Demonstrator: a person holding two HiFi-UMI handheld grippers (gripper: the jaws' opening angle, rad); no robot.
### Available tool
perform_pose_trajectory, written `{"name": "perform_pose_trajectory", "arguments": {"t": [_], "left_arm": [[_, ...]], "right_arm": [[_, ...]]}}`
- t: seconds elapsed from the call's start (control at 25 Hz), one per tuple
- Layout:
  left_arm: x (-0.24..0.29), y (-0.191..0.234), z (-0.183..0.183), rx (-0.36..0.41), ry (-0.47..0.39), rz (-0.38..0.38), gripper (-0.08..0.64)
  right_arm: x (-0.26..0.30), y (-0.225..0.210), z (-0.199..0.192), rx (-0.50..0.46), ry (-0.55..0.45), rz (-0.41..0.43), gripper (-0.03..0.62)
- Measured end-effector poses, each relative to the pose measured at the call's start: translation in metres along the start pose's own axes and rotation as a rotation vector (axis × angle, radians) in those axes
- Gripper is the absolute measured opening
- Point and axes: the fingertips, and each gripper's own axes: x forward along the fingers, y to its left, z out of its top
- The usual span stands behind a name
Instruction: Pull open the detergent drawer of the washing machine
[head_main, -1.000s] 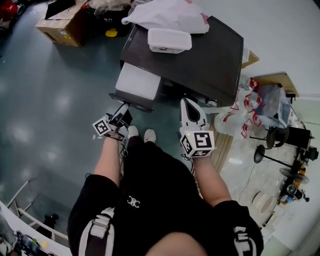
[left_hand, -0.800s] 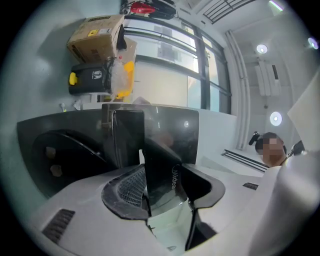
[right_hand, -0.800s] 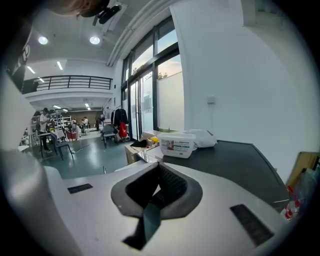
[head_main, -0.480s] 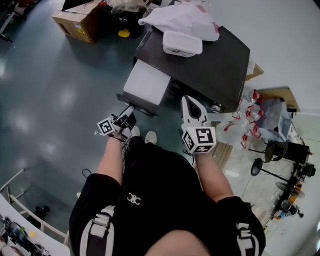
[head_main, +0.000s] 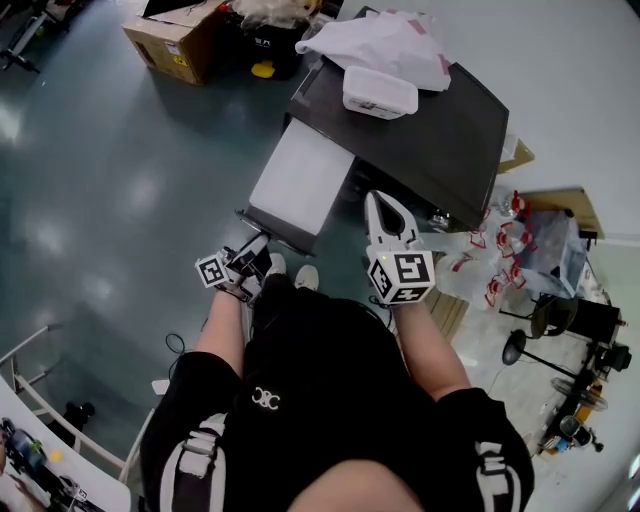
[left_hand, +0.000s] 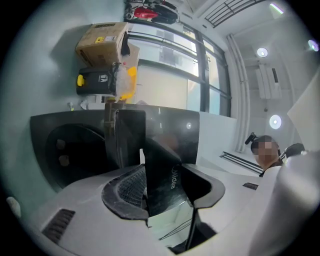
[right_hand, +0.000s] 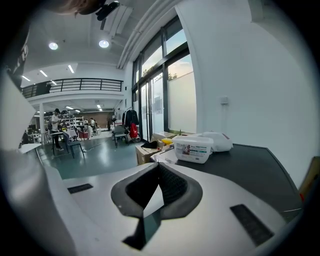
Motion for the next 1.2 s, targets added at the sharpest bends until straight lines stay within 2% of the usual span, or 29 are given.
{"name": "perform_pose_trajectory", "arguments": {"t": [0.4, 0.6, 0.96, 1.08, 1.2], "left_arm": [[-0.027, -0.007, -0.007, -0.007, -0.002, 0.042, 0.213], [-0.038, 0.001, -0.004, 0.005, -0.011, 0.091, 0.216], [-0.036, 0.004, -0.005, 0.004, -0.008, 0.093, 0.219], [-0.037, 0.002, -0.007, 0.017, 0.018, 0.118, 0.221], [-0.037, 0.000, -0.008, 0.040, 0.062, 0.177, 0.221]], "right_arm": [[0.005, 0.024, 0.002, -0.007, -0.001, 0.047, 0.003], [0.005, 0.035, 0.002, -0.016, 0.000, 0.059, 0.003], [0.009, 0.048, -0.001, -0.028, 0.007, 0.074, 0.003], [0.011, 0.052, 0.003, -0.029, -0.001, 0.087, 0.003], [0.016, 0.054, 0.007, -0.019, -0.010, 0.097, 0.003]]}}
